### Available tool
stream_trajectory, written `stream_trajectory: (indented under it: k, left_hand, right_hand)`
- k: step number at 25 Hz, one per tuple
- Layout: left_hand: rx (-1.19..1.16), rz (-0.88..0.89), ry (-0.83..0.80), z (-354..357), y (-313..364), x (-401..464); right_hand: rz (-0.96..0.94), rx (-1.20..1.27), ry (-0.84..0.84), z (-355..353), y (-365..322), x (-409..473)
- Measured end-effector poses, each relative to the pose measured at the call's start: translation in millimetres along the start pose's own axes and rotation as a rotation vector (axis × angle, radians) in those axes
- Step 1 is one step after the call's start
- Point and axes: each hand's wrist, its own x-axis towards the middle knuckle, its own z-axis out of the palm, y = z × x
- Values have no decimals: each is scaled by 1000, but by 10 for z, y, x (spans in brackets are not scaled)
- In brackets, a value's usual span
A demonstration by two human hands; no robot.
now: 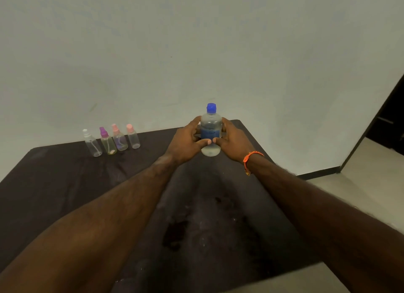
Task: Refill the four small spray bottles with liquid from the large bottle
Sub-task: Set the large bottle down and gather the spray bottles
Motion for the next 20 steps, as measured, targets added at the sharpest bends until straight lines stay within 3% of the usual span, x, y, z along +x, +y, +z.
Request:
stream_trajectory:
  k: [9,20]
  left_hand:
    - [30,-45,-20,183,448,-996]
    - [25,-195,-76,373,419,-1256]
  right_hand:
    - [38,3,-64,-88,-63,-1056]
    - [122,73,-81,88,93,-1386]
